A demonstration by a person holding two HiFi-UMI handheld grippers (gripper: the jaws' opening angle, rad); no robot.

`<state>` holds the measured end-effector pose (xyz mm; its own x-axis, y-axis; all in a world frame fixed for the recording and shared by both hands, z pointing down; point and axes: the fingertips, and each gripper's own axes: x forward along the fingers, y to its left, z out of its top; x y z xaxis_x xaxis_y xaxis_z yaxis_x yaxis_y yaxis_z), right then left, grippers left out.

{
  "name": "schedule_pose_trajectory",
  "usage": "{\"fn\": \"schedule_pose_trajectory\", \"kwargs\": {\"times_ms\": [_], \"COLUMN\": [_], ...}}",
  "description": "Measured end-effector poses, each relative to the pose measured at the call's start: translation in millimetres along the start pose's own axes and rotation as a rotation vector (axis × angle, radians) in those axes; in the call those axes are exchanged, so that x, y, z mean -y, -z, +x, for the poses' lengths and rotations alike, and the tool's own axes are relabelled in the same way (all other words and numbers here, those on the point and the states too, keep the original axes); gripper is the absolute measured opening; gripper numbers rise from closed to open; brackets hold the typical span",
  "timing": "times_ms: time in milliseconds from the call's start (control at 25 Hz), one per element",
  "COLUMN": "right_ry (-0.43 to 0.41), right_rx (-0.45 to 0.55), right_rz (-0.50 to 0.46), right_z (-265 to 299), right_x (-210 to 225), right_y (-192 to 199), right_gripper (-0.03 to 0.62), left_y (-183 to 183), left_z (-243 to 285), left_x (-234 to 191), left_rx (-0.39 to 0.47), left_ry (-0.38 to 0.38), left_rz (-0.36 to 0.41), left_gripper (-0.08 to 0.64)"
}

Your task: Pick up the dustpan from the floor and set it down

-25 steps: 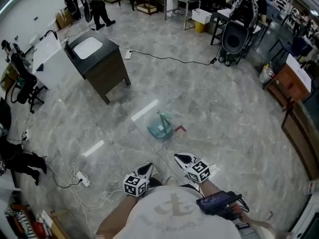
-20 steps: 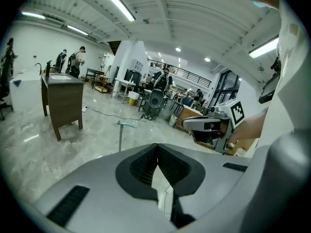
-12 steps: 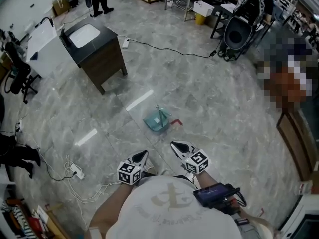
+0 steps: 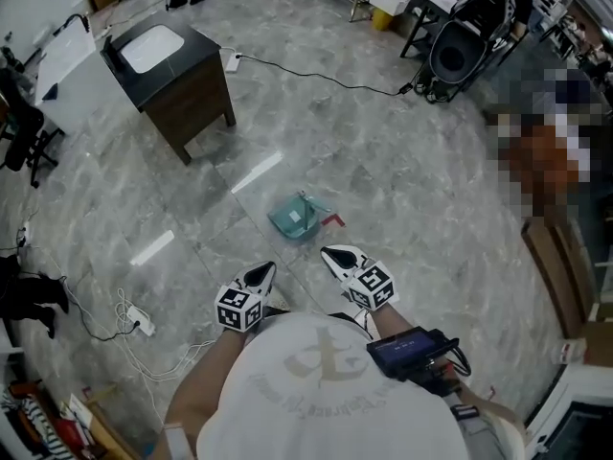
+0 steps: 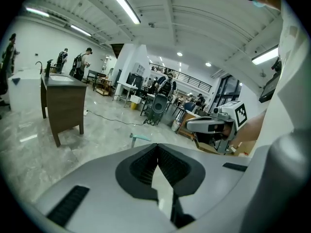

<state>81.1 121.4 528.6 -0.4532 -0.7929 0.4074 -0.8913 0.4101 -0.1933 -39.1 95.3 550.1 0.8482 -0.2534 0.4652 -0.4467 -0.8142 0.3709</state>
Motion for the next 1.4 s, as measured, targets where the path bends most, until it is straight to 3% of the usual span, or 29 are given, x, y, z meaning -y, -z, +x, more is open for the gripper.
{"fn": "schedule_pose_trajectory", "kwargs": {"times_ms": [320, 680, 1400], "right_ry": [0.122, 0.162, 0.122], "right_rx": [-0.029, -0.078, -0.229], "right_rz": [0.055, 0.069, 0.023], "right_z": [22.1, 41.0, 90.3], "right_x": [26.6, 35.7, 72.2], "right_y": [-9.0, -5.1, 8.7], "right_gripper": [0.015, 0.015, 0.017], "left_y": [-19.5, -20.4, -35.5], "left_z": [-4.1, -11.8, -12.0], "left_x": [-31.8, -53.9, -93.5], "left_rx": [0.009, 0.003, 0.017], "left_ry": [0.015, 0.008, -0.079], "left_rz": [-0.001, -0.028, -0.081], "left_gripper": [0.012, 0.012, 0.012]}}
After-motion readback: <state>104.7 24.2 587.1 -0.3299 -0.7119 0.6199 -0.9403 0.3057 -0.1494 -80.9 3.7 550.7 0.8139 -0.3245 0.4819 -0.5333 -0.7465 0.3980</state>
